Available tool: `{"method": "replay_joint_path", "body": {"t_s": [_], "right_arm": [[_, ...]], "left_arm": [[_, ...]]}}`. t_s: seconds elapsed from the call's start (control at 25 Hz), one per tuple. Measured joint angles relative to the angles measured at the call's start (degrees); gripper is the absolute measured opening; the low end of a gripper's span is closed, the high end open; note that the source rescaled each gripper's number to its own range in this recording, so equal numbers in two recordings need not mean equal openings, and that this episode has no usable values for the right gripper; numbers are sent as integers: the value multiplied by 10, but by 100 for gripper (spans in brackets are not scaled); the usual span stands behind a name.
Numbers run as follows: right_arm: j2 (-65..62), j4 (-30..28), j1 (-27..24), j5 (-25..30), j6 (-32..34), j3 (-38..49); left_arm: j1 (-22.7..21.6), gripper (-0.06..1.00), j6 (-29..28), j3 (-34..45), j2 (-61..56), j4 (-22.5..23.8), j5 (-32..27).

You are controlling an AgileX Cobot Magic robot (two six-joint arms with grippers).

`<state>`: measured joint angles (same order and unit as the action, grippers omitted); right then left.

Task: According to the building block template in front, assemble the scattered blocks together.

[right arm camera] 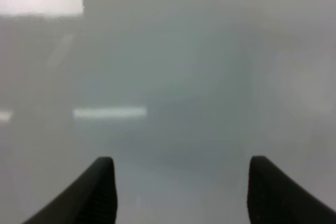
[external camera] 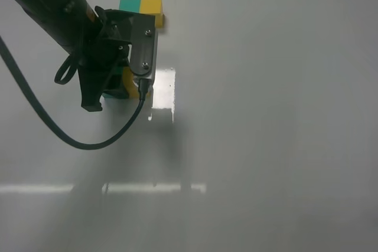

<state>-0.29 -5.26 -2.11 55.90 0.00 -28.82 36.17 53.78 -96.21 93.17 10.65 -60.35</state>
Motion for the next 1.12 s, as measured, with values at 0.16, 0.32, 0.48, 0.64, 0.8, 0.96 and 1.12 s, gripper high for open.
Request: {"method": "replay_joint_path", "body": {"t_s": [0.16,0.32,0.48,0.64,0.8,0.96,1.12], "right_arm": [[0,0,0,0,0,0],[0,0,0,0,0,0],[0,0,0,0,0,0],[0,0,0,0,0,0],[0,0,0,0,0,0],[0,0,0,0,0,0],[0,0,0,0,0,0]], "left_arm": [[0,54,-11,0,0,0,-2],[0,95,-25,0,0,0,-10],[26,100,-23,-5,-20,1,-34],[70,100,-24,-22,-64,0,-39],[101,98,-27,-40,-102,-1,-78],[101,85,-48,-46,-135,31,-92],[101,78,-123,-46,-170,97,-95]]}}
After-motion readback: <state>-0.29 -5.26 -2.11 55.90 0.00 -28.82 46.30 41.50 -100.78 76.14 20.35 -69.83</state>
